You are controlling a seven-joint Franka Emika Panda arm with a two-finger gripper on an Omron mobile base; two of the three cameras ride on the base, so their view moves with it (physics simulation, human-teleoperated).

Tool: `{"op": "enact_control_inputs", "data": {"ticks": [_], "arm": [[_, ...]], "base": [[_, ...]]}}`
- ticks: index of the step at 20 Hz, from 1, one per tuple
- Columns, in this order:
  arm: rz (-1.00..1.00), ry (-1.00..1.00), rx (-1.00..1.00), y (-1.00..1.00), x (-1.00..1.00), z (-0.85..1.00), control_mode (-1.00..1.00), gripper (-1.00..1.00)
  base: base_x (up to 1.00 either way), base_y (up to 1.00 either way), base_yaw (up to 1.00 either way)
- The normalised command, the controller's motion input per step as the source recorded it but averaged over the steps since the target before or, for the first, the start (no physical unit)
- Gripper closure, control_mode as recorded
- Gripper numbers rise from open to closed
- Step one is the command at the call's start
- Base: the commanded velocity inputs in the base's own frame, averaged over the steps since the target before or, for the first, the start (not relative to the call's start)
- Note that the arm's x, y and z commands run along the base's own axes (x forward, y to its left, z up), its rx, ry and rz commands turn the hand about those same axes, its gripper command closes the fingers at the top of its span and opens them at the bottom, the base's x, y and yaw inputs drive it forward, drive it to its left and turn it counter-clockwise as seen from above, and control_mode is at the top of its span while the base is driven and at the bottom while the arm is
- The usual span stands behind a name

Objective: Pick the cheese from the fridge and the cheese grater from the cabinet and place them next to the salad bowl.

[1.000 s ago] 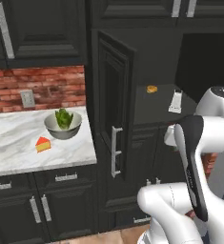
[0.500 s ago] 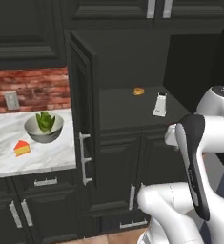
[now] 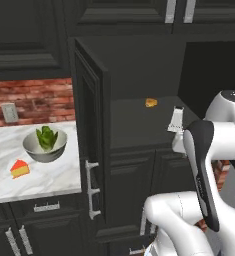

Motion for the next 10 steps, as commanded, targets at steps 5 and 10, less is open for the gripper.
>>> {"op": "enact_control_inputs", "data": {"ticks": [5, 10], "arm": [[0.00, 0.00, 0.00, 0.00, 0.00, 0.00, 1.00, -1.00], [0.00, 0.00, 0.00, 0.00, 0.00, 0.00, 1.00, -1.00]], "base": [[0.42, 0.00, 0.00], [0.44, 0.00, 0.00]]}}
